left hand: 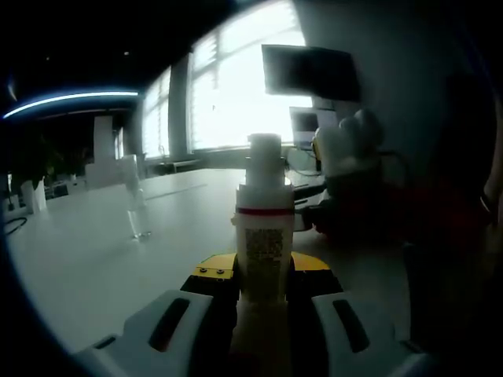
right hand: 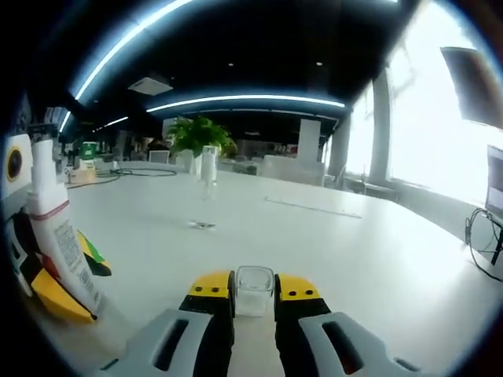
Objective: Clamp pump bottle remove cover press pump head put on cover
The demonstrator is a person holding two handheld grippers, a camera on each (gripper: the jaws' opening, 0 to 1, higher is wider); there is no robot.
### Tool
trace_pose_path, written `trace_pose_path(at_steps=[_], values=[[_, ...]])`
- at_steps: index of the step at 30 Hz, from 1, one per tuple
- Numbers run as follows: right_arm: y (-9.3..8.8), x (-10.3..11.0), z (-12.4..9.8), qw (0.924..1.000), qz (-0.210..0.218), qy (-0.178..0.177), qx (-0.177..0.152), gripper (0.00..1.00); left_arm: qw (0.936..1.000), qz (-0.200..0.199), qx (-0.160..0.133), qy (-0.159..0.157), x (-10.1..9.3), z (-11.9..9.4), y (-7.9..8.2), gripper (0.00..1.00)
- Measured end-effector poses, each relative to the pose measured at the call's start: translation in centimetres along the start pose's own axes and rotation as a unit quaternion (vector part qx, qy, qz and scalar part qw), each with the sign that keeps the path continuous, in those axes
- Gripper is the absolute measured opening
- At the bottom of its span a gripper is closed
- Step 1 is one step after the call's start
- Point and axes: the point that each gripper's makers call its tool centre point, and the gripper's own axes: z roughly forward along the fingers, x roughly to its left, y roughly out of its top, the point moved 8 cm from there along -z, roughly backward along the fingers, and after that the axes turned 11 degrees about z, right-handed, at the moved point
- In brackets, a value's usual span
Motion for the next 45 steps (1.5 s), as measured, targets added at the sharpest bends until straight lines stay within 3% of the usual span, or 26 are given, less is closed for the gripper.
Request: trace_pose_path(at_steps=[45], values=[[0.23,0.22,-0.75,0.9995,-0.025,-0.001,-0.018,0.15,1.0,0.002,0.0,-0.001,-0.05,-0.04,0.0,0.14]])
